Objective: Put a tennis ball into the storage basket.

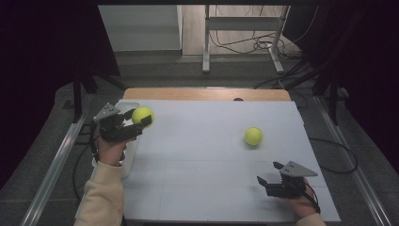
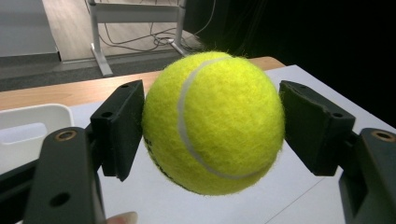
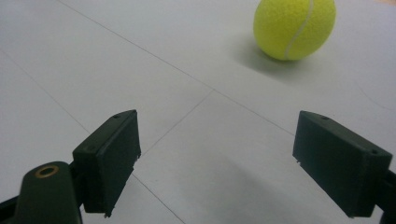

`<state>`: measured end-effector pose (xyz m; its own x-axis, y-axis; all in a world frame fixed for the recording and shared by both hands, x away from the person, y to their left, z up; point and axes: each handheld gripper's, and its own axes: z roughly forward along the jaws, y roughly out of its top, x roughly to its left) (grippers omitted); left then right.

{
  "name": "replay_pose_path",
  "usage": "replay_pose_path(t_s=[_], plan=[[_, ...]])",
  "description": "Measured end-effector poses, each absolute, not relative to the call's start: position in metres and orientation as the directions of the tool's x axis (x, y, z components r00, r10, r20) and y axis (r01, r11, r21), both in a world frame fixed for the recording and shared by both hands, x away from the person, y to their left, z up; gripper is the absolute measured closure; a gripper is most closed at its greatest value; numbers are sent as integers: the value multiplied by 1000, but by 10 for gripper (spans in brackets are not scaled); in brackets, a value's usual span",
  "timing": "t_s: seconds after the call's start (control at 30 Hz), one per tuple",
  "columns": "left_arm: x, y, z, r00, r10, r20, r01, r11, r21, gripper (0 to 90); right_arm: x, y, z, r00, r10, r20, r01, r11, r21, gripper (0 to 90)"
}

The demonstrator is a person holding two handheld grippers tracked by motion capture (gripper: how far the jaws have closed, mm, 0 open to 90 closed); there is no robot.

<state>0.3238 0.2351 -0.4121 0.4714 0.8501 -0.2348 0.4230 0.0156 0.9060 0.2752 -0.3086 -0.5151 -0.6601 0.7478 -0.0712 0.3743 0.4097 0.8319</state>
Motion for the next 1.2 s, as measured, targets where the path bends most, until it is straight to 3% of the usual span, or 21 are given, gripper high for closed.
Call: replay_pose_path(t_s=[1.2], plan=[[325, 269, -420, 345, 912, -220, 429, 55, 902, 268, 276, -309, -516, -659, 748, -73, 376, 412, 830, 154]])
